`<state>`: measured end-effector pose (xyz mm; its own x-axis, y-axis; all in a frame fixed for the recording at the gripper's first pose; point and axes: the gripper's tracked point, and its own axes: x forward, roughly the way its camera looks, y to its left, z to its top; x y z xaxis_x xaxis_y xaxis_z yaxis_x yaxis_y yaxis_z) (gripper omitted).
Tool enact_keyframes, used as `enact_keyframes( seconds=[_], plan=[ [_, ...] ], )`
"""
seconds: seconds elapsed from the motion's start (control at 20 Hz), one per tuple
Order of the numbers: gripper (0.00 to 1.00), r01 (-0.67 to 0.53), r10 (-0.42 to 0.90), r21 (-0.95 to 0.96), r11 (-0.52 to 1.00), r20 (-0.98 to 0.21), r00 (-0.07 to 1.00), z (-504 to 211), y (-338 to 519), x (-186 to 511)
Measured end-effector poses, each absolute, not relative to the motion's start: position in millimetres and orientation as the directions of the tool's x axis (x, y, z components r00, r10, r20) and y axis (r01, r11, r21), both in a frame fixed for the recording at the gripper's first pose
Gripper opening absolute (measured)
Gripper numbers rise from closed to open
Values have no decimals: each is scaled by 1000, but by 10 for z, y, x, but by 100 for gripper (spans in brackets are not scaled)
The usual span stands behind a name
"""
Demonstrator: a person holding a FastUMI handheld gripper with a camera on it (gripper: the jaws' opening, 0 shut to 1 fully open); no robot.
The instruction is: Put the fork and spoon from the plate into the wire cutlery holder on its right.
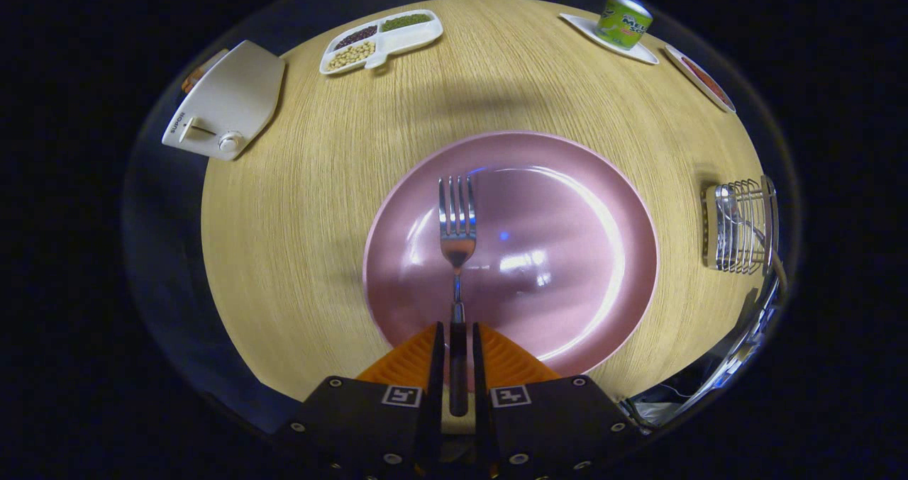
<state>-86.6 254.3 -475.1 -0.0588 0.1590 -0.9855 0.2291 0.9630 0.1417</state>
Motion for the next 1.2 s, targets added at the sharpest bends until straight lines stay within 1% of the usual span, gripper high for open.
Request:
enact_keyframes(
  seconds=[0.05, 0.1, 0.15, 0.35, 0.6, 0.85, 1.0, 1.2],
  plan=[
    [16, 232, 154, 139, 963, -987, -45, -4783, 2559, -883],
    [14, 240, 150, 139, 961, -988, -31, -4793, 2570, -892],
    [10, 247, 152, 146, 958, -988, -6, -4798, 2587, -863],
    [5, 230, 163, 182, 956, -982, 100, -4774, 2593, -827],
    [5, 220, 187, 236, 947, -958, 219, -4607, 2504, -734],
    [5, 215, 202, 262, 941, -943, 263, -4325, 2139, -802],
    [5, 215, 184, 253, 943, -938, 295, -4118, 1680, -833],
    [5, 247, 100, 194, 949, -933, 346, -3846, 773, -874]
  ],
)
